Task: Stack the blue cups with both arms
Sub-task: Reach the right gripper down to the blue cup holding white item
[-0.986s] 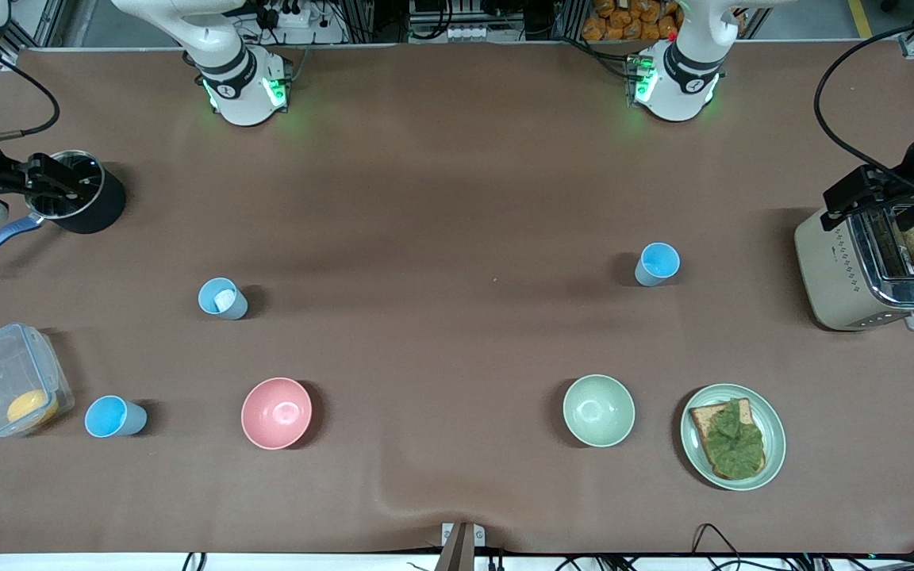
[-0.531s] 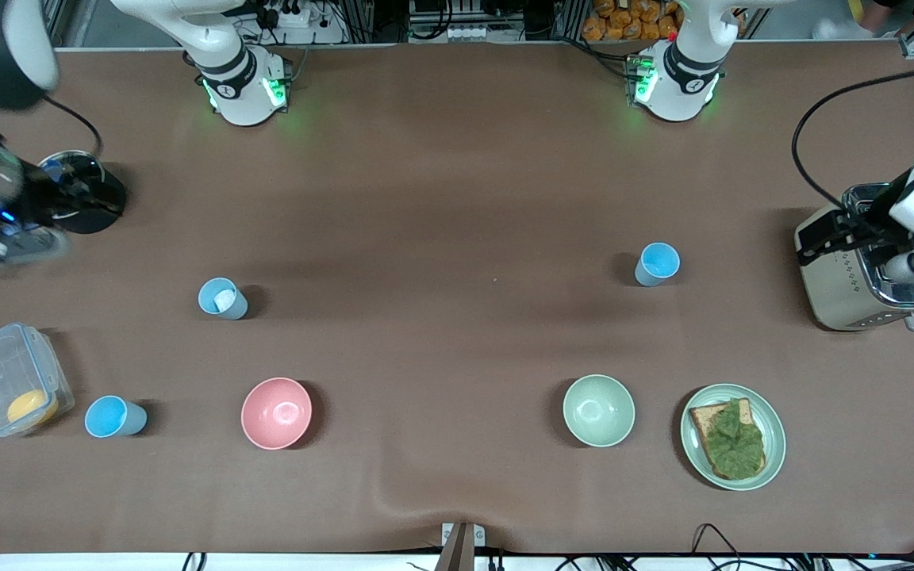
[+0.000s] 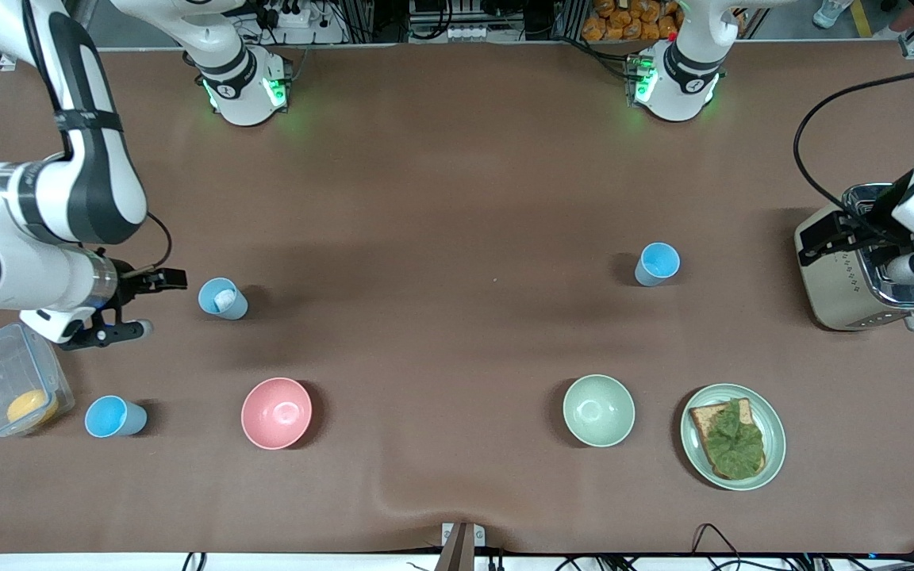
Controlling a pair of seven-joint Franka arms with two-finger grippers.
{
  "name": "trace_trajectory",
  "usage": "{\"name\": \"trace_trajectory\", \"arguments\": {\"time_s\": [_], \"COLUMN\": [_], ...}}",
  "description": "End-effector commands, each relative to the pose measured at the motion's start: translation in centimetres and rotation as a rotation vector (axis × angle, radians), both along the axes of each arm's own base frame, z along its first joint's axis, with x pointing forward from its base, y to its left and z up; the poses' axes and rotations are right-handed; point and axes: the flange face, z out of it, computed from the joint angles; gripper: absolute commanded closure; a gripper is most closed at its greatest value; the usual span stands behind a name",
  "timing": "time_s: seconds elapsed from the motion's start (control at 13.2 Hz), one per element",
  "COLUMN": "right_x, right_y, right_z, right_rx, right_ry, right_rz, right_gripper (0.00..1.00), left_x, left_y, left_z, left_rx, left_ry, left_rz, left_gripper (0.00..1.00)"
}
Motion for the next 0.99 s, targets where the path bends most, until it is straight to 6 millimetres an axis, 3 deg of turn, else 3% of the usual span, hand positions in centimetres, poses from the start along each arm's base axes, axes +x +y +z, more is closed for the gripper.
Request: {"name": "trace_trajectory", "arguments": {"time_s": [0.0, 0.23, 0.3, 0.45, 0.53, 0.61, 0.76, 0.91], "right_x": [-2.1, -4.2, -4.1, -3.9, -4.1, -4.1, -3.7, -2.9], "right_y": [0.1, 0.2, 0.1, 0.3, 0.4, 0.7, 1.0, 2.8], "right_z": [-3.4, -9.3, -10.5, -12.4, -13.1, -13.2, -12.6, -11.1], "right_rx": [0.012, 0.009, 0.008, 0.004, 0.004, 0.004, 0.004, 0.003], "right_ry": [-0.05, -0.109, -0.112, -0.118, -0.103, -0.098, -0.095, -0.062], "right_rz": [-0.016, -0.007, -0.004, 0.001, 0.005, 0.011, 0.013, 0.03], "right_gripper": [0.0, 0.0, 0.09, 0.56, 0.85, 1.0, 1.0, 1.0], "left_x": [-2.7, -3.7, -3.7, -3.6, -3.6, -3.6, -3.6, -3.6], "left_y": [-0.3, -1.0, -0.9, -0.8, -0.8, -1.0, -1.3, -1.0], "left_z": [1.4, 1.2, 1.1, 0.9, 0.8, 0.9, 0.8, 0.8], "left_rx": [0.003, 0.005, 0.005, 0.005, 0.005, 0.005, 0.005, 0.005], "left_ry": [0.004, 0.012, 0.014, 0.023, 0.024, 0.023, 0.024, 0.024], "left_rz": [-0.002, -0.014, -0.01, -0.007, -0.008, -0.011, -0.016, -0.011], "left_gripper": [0.0, 0.0, 0.0, 0.0, 0.0, 0.0, 0.0, 0.0]}}
